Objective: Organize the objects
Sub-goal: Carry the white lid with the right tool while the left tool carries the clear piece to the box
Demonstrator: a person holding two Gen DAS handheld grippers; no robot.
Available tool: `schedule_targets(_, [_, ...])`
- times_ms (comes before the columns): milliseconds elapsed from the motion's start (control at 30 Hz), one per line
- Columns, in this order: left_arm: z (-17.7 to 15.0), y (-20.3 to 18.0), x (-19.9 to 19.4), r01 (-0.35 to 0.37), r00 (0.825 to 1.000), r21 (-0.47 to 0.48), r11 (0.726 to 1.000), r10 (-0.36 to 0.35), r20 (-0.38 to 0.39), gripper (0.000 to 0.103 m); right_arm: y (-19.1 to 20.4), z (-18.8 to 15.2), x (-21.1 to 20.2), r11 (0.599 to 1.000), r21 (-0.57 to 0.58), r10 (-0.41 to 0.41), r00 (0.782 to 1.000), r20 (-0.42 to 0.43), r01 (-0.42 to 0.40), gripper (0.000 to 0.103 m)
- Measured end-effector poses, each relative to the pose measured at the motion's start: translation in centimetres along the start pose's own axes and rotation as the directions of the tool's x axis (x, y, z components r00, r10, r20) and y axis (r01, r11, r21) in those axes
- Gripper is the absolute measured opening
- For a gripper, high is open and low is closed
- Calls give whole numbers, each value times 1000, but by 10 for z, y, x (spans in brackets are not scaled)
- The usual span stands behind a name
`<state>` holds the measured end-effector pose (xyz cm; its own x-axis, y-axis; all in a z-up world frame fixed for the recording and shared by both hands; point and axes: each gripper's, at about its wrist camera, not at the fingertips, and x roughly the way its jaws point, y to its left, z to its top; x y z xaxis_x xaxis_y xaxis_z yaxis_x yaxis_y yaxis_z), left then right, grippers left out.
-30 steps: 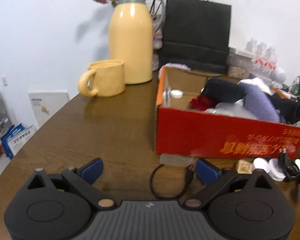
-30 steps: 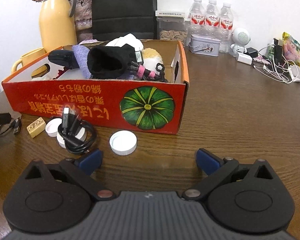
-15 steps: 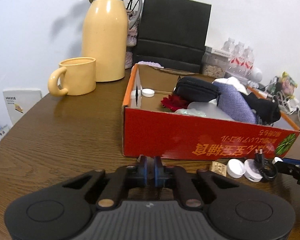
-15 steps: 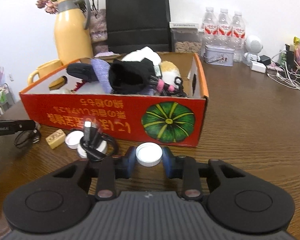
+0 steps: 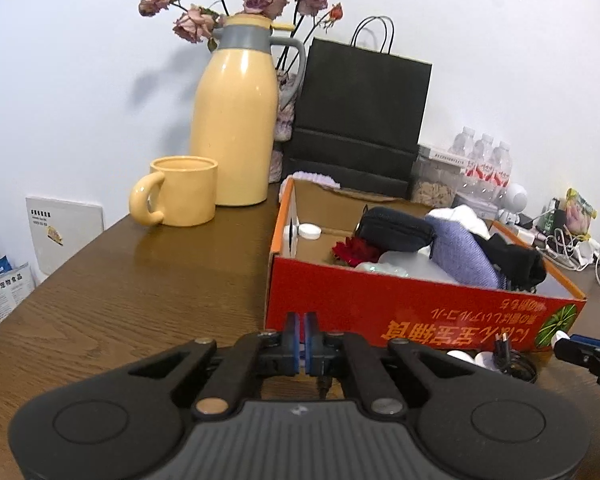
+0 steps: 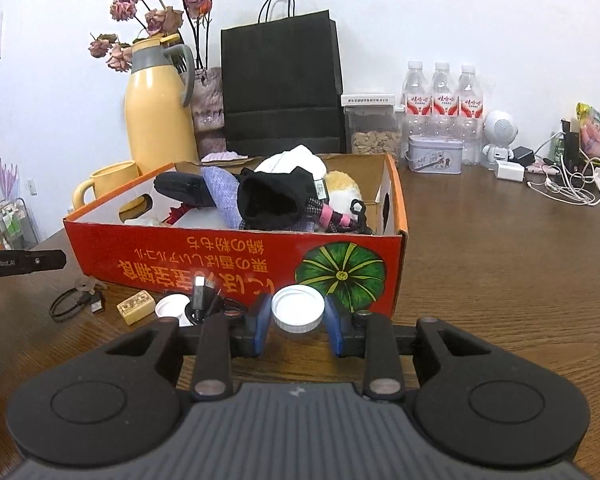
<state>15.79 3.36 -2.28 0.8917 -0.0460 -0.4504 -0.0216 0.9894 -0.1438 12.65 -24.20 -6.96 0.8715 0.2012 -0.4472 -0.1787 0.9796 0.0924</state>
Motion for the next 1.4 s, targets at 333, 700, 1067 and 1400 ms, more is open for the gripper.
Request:
schedule_targets(333, [3,-3,20,-62,992,22,998,64,-111,42,1,0,-2,1000,-3,7,1000,4,-7,29])
schedule_targets(700, [0,-1,34,38,990,1,999,-38,-137,3,0,-1,0,1000,11,14,1000,0,-14,29])
schedule_targets(1067, [-1,-5,0,44,999,7,999,-44,-32,3,0,-2,-1,1000,13,10,1000,15,-11,29])
schedule_targets(1400, [24,-19,-28,72,994,48,996,-75,78,3,1,11,-16,999,5,36,996,84,-37,29])
